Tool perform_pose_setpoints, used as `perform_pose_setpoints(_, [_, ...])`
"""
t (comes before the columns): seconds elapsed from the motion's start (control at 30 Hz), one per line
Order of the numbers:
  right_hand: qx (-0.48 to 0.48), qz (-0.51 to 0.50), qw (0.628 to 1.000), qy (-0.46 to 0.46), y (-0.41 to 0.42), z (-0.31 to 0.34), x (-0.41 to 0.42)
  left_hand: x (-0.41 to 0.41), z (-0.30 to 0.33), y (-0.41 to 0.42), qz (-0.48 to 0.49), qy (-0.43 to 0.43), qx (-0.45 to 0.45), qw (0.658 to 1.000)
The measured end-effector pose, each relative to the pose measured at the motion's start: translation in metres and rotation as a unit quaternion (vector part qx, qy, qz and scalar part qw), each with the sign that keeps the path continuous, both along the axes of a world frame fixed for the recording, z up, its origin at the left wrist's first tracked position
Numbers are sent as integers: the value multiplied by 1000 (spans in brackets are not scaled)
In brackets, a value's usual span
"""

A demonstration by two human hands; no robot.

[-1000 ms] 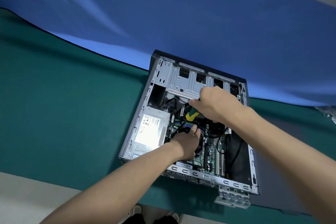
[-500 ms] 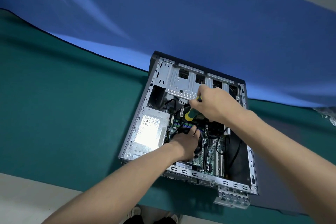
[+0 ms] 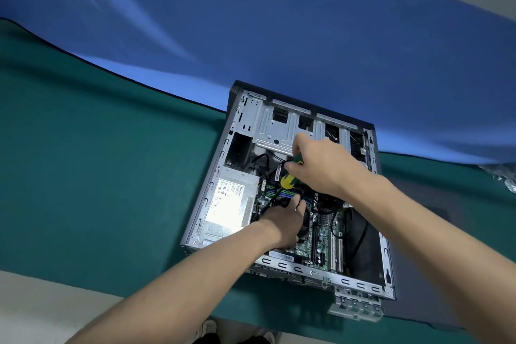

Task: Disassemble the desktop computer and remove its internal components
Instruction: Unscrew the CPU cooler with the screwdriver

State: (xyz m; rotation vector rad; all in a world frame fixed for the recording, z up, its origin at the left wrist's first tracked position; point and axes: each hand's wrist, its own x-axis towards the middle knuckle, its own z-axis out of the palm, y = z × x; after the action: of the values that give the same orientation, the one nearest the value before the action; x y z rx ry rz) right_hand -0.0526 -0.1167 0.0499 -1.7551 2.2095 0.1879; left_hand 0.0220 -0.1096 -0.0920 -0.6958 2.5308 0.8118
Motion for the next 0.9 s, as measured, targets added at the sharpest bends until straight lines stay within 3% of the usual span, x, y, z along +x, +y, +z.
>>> perform_pose_setpoints(0.07, [3, -27, 999, -18, -1, 1, 0, 1, 0, 0, 3, 0, 2, 1000])
perform_pose_setpoints(0.17, [9, -75, 997, 35, -2, 2, -2, 1, 0, 0, 4, 13, -3, 1000])
perform_pose_setpoints(0.33, [18, -33, 999, -34, -2, 3, -3, 0, -2, 0, 3, 4, -1, 1000])
perform_pose_setpoints(0.47, [-15, -52, 998, 35, 0, 1, 0, -1, -2, 0, -2, 3, -7, 1000])
perform_pose_setpoints(0.63, [-10, -4, 999, -46, -2, -1, 5, 0, 0, 1, 14, 9, 7, 1000])
perform_pose_setpoints(0.77, [-26, -60, 998, 20, -5, -1, 7, 2, 0, 1, 18, 22, 12, 1000])
perform_pose_setpoints(0.9, [7, -46, 997, -61, -8, 1, 3, 1, -2, 0, 19, 18, 16, 1000])
